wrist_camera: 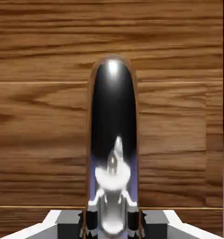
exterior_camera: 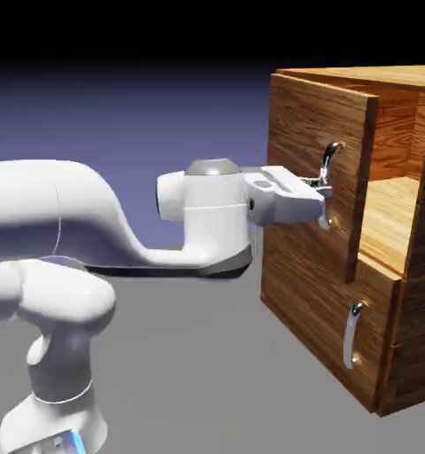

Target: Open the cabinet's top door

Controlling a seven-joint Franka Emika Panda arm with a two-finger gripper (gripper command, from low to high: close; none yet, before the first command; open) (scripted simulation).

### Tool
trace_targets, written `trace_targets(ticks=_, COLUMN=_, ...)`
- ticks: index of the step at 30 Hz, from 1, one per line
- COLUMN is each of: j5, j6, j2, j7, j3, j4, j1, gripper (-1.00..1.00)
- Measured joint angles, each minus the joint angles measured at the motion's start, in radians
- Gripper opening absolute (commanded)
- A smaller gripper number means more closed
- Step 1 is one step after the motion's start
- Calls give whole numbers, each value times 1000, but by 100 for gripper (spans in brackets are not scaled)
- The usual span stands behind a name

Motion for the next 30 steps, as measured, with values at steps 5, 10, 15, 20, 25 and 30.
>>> trace_targets(ticks=5, j5=183, j6=-108, j2=-85, j7=-50, j3=181, j4=-147, j1=-137, gripper=-100)
trace_targets(ticks=10, j5=389, j6=-213, j2=-180, j7=-105, j3=362, j4=-258, j1=-216, gripper=-100)
trace_targets(ticks=15, j5=603, j6=-322, j2=-266, j7=-155, j3=543, j4=-332, j1=-237, gripper=-100)
trace_targets(ticks=20, j5=810, j6=-437, j2=-319, j7=-188, j3=725, j4=-370, j1=-216, gripper=-100)
trace_targets(ticks=25, j5=1005, j6=-559, j2=-329, j7=-199, j3=906, j4=-376, j1=-176, gripper=-100)
trace_targets(ticks=30, j5=1191, j6=-686, j2=-292, j7=-190, j3=1087, j4=-348, j1=-139, gripper=-100)
